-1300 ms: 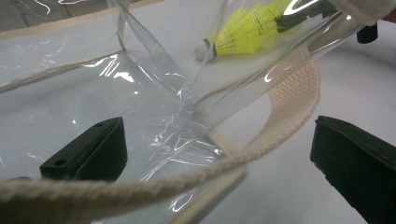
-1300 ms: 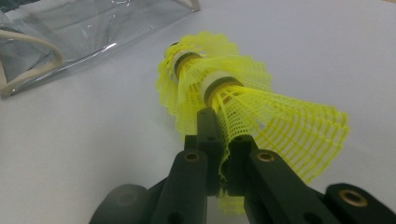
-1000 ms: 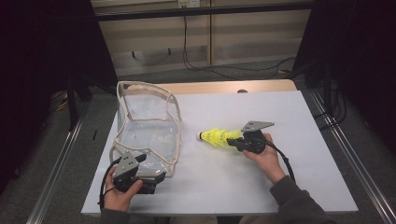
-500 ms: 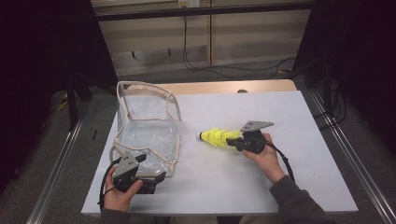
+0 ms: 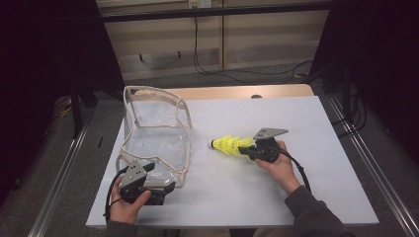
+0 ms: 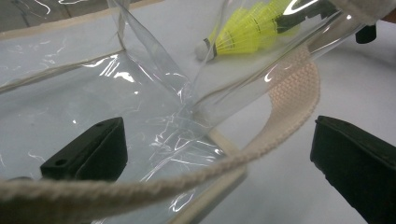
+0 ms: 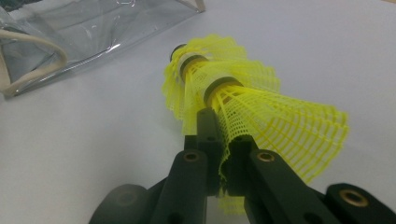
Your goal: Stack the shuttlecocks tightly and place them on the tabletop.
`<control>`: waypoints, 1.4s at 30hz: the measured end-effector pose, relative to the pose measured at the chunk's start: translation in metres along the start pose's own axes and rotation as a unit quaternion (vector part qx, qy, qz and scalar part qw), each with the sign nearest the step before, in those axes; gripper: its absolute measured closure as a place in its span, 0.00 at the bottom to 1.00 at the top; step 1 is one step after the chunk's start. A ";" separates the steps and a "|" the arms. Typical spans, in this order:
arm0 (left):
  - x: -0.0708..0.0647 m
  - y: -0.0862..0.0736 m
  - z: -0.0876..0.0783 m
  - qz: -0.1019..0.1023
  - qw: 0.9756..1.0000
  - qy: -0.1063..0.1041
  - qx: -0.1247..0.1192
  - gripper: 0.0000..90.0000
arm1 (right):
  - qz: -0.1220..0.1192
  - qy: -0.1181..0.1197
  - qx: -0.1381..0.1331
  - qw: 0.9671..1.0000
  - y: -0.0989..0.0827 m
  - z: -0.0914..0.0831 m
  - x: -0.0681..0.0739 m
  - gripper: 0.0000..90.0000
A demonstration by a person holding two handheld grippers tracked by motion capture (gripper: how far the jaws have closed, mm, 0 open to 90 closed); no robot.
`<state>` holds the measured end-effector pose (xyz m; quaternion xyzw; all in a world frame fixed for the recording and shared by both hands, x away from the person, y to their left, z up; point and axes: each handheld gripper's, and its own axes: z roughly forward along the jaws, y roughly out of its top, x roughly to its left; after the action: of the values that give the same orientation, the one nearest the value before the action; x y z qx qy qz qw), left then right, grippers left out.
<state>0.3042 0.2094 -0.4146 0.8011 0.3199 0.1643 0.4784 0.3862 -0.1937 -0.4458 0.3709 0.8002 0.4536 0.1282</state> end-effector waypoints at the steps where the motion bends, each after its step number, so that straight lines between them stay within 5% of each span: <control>1: 0.000 0.000 0.000 0.000 1.000 0.000 0.000 0.04 | 0.000 0.001 0.000 1.000 0.000 0.000 0.000 0.98; 42: 0.000 0.002 -0.004 0.004 1.000 0.007 0.000 0.05 | -0.008 0.002 0.006 1.000 0.001 0.007 0.003 0.98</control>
<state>0.3028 0.2108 -0.4107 0.8012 0.3202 0.1714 0.4756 0.3887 -0.1866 -0.4485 0.3646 0.8061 0.4483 0.1275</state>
